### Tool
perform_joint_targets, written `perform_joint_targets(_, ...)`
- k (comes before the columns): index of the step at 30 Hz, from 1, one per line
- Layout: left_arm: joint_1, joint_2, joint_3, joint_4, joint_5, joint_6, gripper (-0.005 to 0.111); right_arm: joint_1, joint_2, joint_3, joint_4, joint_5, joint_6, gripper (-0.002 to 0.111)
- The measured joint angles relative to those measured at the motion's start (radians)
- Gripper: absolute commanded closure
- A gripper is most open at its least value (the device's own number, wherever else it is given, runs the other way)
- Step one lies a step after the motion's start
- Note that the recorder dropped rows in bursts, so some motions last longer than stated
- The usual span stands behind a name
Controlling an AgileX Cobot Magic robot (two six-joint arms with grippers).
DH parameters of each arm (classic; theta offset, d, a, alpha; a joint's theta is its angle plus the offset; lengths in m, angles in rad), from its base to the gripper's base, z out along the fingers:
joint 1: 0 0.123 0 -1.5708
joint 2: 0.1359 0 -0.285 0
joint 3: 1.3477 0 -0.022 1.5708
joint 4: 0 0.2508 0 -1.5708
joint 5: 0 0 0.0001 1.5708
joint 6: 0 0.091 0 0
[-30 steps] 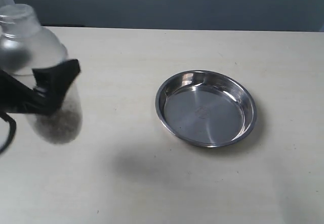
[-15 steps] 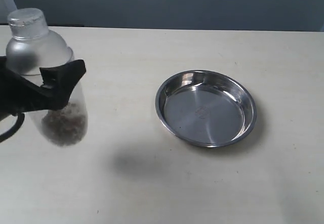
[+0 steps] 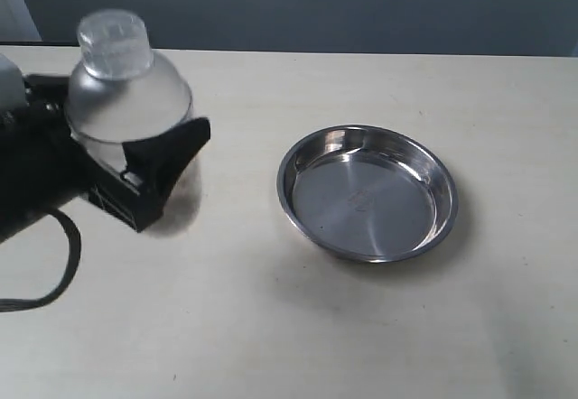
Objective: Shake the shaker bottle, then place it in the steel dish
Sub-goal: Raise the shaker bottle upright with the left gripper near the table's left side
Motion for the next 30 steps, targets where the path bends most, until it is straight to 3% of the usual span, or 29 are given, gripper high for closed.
perform_joint_targets(4, -0.002, 0.045, -0.077, -0.027, -0.213, -0.038, 0.107, 0.000, 0.000, 0.000, 0.000, 0.000, 0.000, 0.109)
perform_joint_targets(8, -0.002, 0.172, -0.158, -0.053, -0.187, -0.069, 0.107, 0.000, 0.000, 0.000, 0.000, 0.000, 0.000, 0.109)
perform_joint_targets(13, -0.002, 0.335, -0.198, 0.094, -0.262, -0.142, 0.107, 0.000, 0.000, 0.000, 0.000, 0.000, 0.000, 0.109)
perform_joint_targets(18, 0.002, 0.328, -0.255, 0.035, -0.336, 0.003, 0.107, 0.000, 0.000, 0.000, 0.000, 0.000, 0.000, 0.109)
perform_joint_targets(20, 0.005, 0.285, -0.285, -0.025, -0.300, 0.027, 0.107, 0.000, 0.000, 0.000, 0.000, 0.000, 0.000, 0.109)
perform_joint_targets(22, 0.007, 0.252, -0.310, -0.073, -0.174, 0.029, 0.107, 0.000, 0.000, 0.000, 0.000, 0.000, 0.000, 0.109)
perform_joint_targets(26, 0.011, 0.319, -0.279, -0.049, 0.047, 0.029, 0.107, 0.000, 0.000, 0.000, 0.000, 0.000, 0.000, 0.109)
perform_joint_targets(30, 0.009, 0.276, -0.252, 0.045, 0.032, -0.035, 0.107, 0.000, 0.000, 0.000, 0.000, 0.000, 0.000, 0.109)
